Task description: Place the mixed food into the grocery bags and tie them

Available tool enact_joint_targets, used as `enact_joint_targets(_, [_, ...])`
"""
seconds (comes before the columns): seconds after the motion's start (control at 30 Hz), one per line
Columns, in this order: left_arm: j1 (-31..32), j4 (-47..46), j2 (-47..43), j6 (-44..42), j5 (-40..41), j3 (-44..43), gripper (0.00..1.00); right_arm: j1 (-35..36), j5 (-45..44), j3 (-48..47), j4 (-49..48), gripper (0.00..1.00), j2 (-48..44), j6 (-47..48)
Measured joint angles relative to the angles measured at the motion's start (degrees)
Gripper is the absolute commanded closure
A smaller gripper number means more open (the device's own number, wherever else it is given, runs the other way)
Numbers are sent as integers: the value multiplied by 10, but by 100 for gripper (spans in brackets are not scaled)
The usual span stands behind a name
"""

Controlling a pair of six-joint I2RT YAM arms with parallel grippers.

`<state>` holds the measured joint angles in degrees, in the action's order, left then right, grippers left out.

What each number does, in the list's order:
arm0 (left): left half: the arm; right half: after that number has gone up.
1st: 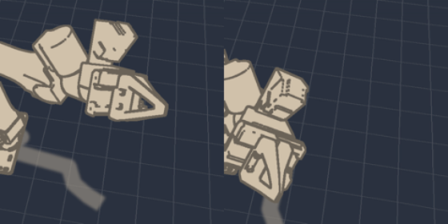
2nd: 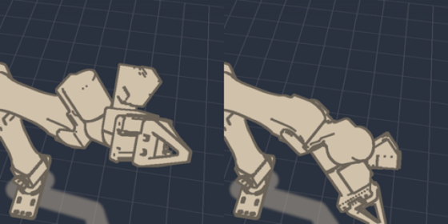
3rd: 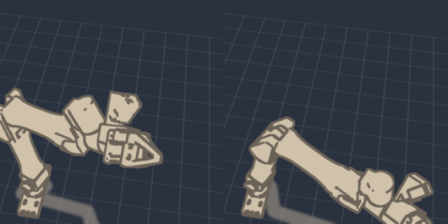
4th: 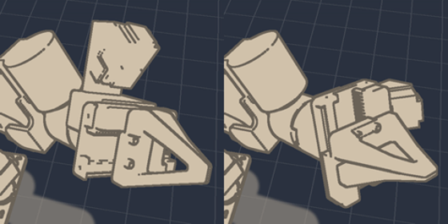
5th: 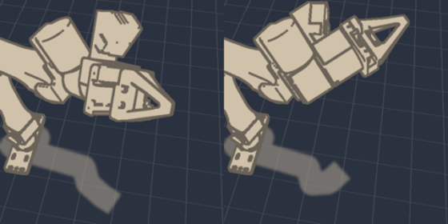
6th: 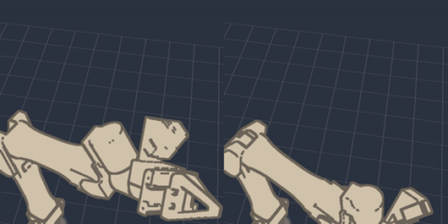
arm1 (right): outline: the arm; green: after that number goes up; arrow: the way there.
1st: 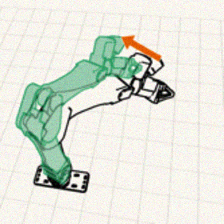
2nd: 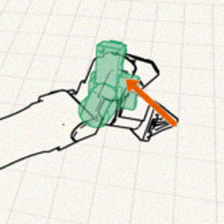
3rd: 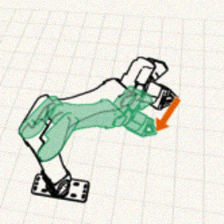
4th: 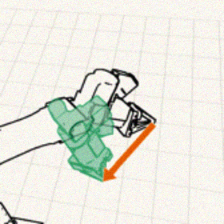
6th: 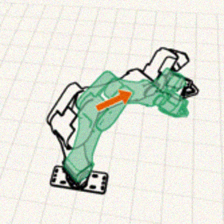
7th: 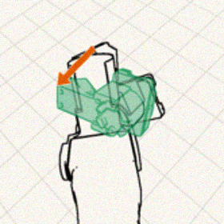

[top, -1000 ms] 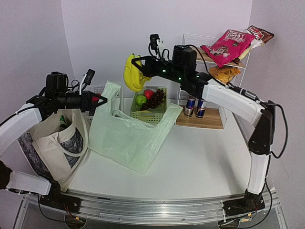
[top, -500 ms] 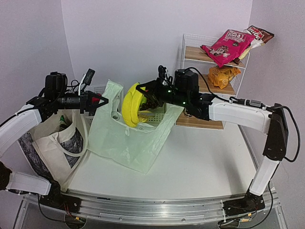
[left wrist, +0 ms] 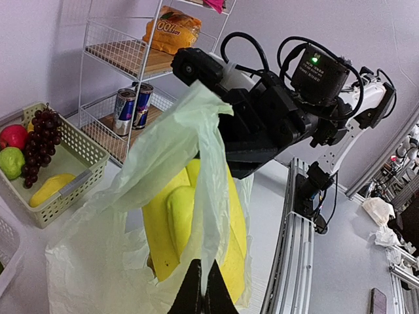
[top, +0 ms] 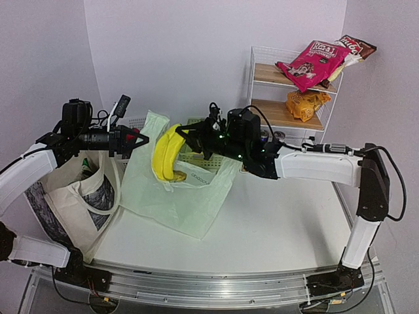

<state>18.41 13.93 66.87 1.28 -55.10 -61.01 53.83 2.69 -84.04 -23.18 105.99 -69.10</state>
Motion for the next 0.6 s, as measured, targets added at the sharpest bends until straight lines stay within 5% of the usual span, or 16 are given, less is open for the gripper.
enact_joint_targets(0.2, [0, -1, -1, 9, -22, 0, 100, 15, -17, 11, 16, 100, 12, 56])
enact_joint_targets(0.37, [0, -12, -1, 47, -33, -5, 100, 38, -13, -41, 144, 98, 49, 228])
enact_joint_targets(0.4, [0, -14, -2, 54, -33, -6, 100, 46, -13, -57, 183, 89, 55, 268])
enact_joint_targets(0.5, [0, -14, -7, 64, -32, -6, 100, 71, -11, -105, 309, 27, 62, 374])
enact_joint_targets(0.53, [0, -14, -10, 65, -32, -5, 100, 77, -9, -117, 340, 14, 62, 400])
enact_joint_targets(0.6, [0, -6, -18, 61, -30, -2, 100, 87, -3, -141, 396, 12, 62, 453])
